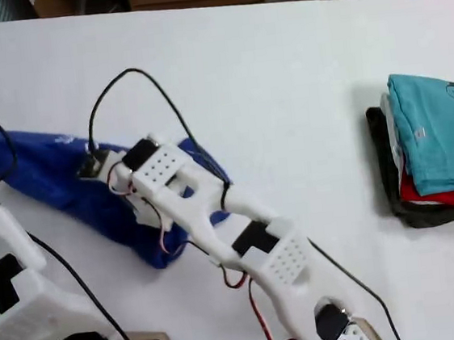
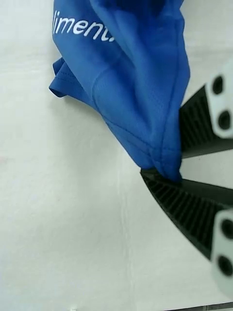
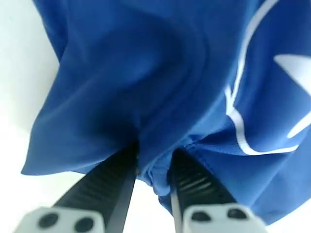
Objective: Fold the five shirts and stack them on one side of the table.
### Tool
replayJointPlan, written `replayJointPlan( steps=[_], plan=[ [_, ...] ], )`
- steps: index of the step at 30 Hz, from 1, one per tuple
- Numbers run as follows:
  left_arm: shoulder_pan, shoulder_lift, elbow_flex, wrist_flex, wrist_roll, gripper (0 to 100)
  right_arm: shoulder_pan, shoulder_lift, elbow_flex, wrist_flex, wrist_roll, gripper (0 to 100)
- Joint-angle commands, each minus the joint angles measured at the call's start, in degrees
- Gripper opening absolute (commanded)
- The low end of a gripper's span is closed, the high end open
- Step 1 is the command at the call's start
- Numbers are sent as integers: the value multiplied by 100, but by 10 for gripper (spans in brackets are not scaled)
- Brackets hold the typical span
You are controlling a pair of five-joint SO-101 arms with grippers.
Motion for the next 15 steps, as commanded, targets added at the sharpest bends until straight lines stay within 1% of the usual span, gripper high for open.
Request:
replayJointPlan(
  steps=[1, 3, 7, 8, 10, 15],
  plan=[
    [35, -369, -66, -88, -35, 20, -66, -374, -237, 66, -9, 67],
    [35, -369, -66, -88, -35, 20, -75, -382, -237, 75, -26, 89],
    [26, -369, -66, -88, -35, 20, -84, -699, -220, 66, 0, 244],
    [26, -369, -66, -88, -35, 20, -84, -813, -211, 66, 0, 269],
    [18, -369, -66, -88, -35, 20, -101, -998, -176, 66, 0, 258],
    [18, -369, -66, -88, -35, 20, -259, -1305, -176, 154, -35, 170]
  ],
)
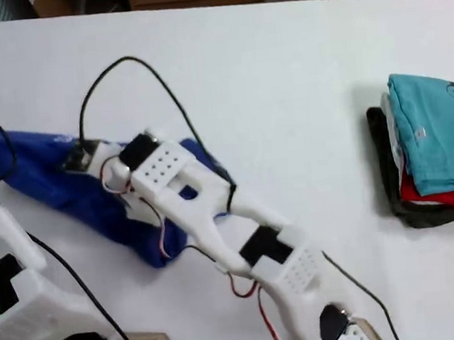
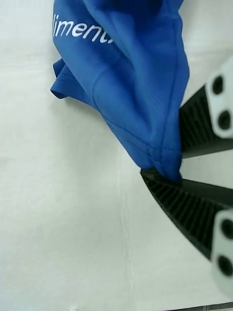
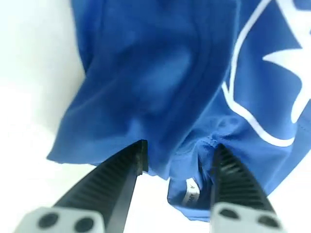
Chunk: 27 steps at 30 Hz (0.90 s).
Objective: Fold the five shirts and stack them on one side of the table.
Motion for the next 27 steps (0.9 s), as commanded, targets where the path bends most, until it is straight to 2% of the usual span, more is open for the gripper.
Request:
replayJointPlan(
  steps=[1, 19, 27],
  plan=[
    [18, -369, -66, -88, -35, 20, -163, -567, -158, 84, -35, 159],
    [35, -369, -66, -88, -35, 20, -198, -207, 299, -330, -26, 145],
    [35, -369, -66, -88, -35, 20, 330, -207, 264, -409, 0, 149]
  ],
)
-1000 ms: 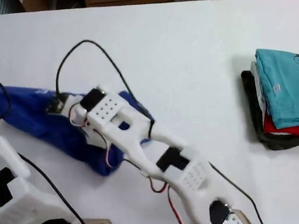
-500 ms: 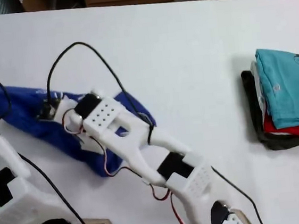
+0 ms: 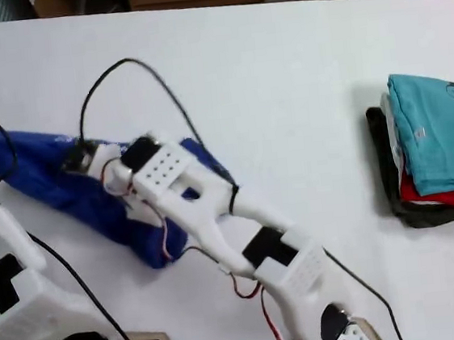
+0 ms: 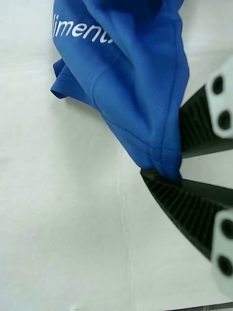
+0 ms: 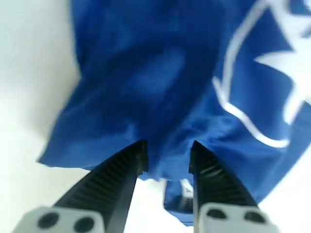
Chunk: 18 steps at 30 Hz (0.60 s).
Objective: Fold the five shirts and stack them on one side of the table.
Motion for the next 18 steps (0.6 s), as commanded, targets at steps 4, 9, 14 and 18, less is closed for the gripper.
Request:
replayJointPlan(
  steps=[4, 9, 14, 18],
  plan=[
    [35, -369, -66, -88, -35, 20, 136, -119, -18, -31, -18, 149],
    [105, -369, -66, -88, -35, 20, -127, -145, -18, -22, -35, 148],
    [97, -378, -66, -70, -35, 20, -330, -119, -18, -22, -35, 148],
    [97, -378, -75, -62, -35, 20, -312, -119, -18, -40, -18, 148]
  ],
)
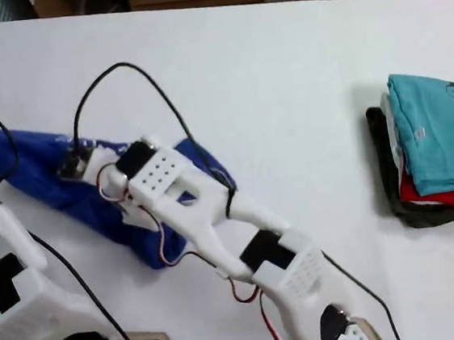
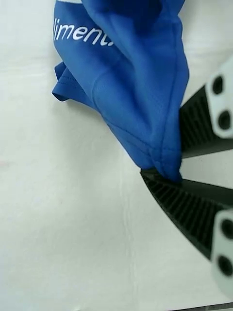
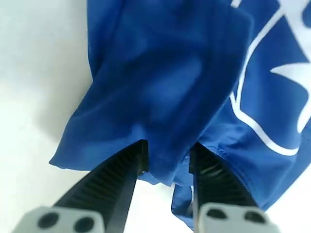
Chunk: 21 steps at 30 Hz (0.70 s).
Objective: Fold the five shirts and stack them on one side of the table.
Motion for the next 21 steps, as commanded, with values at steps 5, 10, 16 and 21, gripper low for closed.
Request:
replayJointPlan(
  steps=[5, 10, 16, 21],
  plan=[
    [44, -378, -75, -53, -35, 20, -13, -101, -9, -40, 0, 148],
    [53, -378, -75, -53, -35, 20, -4, 268, -26, -40, 0, 145],
    [35, -378, -75, -62, -44, 20, 4, 180, -62, -31, 9, 9],
    [35, -378, -75, -70, -44, 20, 470, -470, -70, 75, 141, 19]
  ],
)
